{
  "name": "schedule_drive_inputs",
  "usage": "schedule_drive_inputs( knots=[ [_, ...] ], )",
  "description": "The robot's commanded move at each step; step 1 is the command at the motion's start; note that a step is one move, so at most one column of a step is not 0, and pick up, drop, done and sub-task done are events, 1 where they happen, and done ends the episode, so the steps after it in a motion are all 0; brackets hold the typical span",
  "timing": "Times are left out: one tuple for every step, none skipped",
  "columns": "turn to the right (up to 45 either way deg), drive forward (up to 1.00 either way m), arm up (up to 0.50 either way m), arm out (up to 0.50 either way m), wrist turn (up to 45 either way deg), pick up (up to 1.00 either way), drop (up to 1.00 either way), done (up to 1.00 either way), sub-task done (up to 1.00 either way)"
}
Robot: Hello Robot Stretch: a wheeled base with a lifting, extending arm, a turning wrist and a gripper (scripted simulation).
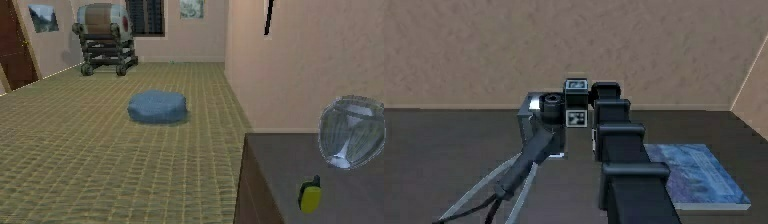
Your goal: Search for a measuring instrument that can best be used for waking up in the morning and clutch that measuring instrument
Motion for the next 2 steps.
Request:
schedule_drive_inputs(
  knots=[
    [0.0, 0.0, 0.0, 0.0, 45.0, 0.0, 0.0, 0.0, 0.0],
    [0.0, 0.0, 0.0, 0.0, 45.0, 0.0, 0.0, 0.0, 0.0]
  ],
)
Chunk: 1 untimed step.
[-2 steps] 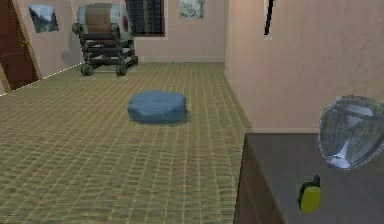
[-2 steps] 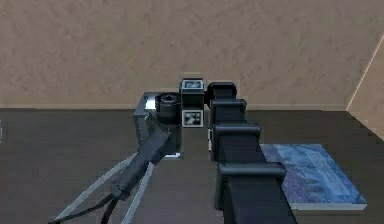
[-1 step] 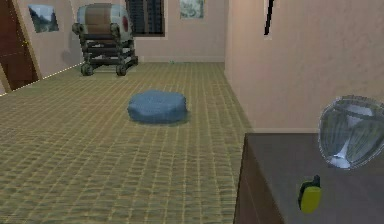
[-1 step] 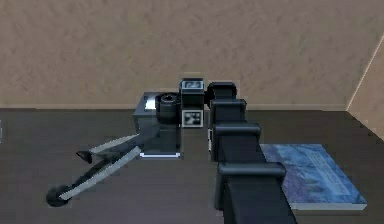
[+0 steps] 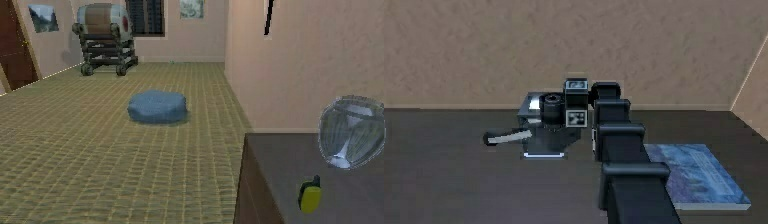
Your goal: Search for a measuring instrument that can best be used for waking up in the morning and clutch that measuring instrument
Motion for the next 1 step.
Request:
schedule_drive_inputs(
  knots=[
    [0.0, 0.0, 0.0, 0.0, 39.0, 0.0, 0.0, 0.0, 0.0]
  ],
)
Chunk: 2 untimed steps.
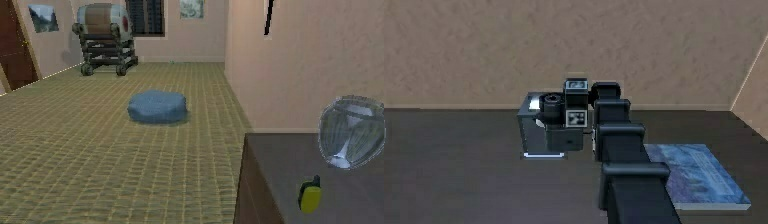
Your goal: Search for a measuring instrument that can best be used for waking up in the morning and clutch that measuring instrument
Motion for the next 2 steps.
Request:
schedule_drive_inputs(
  knots=[
    [0.0, 0.0, 0.0, 0.0, 0.0, 1.0, 0.0, 0.0, 0.0],
    [0.0, 0.0, 0.0, 0.0, 0.0, 0.0, 0.0, 1.0, 0.0]
  ],
)
